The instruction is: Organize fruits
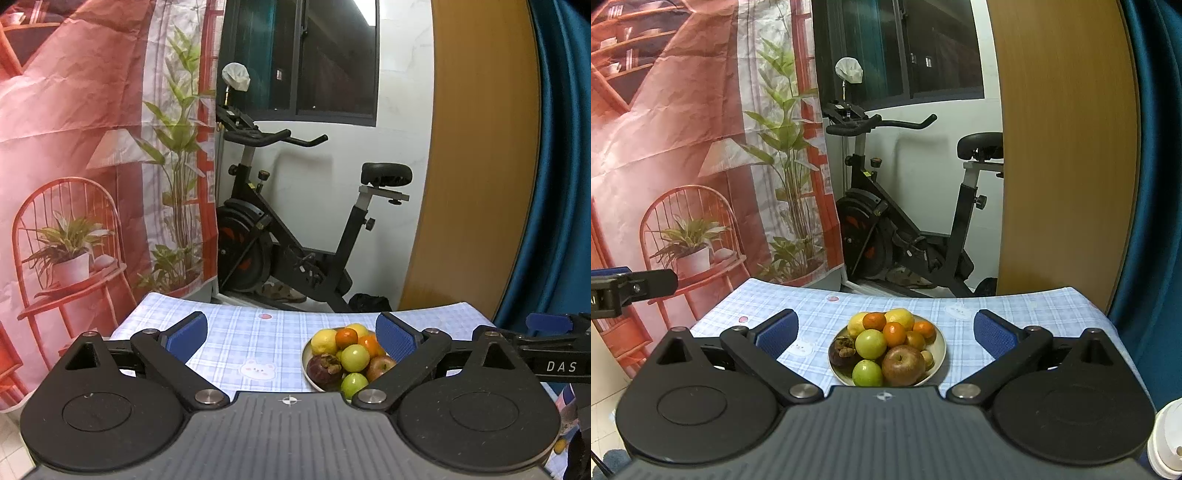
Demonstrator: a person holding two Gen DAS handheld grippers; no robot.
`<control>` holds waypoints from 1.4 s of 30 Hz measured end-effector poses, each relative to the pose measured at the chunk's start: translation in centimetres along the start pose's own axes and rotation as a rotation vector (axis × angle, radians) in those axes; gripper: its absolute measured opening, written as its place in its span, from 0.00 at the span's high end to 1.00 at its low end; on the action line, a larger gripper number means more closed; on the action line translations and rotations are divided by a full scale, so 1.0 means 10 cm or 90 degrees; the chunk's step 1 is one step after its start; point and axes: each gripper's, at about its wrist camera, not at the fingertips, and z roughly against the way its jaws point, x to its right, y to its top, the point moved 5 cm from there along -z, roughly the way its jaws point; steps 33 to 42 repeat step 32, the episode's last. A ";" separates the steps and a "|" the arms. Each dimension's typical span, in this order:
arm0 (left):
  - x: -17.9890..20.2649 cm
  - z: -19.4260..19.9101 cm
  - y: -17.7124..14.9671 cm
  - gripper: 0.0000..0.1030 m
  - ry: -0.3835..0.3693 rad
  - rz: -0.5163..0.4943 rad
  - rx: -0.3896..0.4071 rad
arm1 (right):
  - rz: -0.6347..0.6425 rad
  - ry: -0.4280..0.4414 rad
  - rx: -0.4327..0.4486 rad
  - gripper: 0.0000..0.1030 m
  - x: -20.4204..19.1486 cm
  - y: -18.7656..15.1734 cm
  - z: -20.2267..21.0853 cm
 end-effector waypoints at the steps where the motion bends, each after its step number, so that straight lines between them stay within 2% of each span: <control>1: 0.00 0.00 0.00 0.04 0.001 0.000 -0.001 | 0.000 0.000 0.000 0.00 0.00 0.00 0.00; 42: 0.01 0.02 -0.03 0.03 0.005 -0.002 -0.007 | 0.001 0.000 -0.003 0.00 0.02 -0.03 0.01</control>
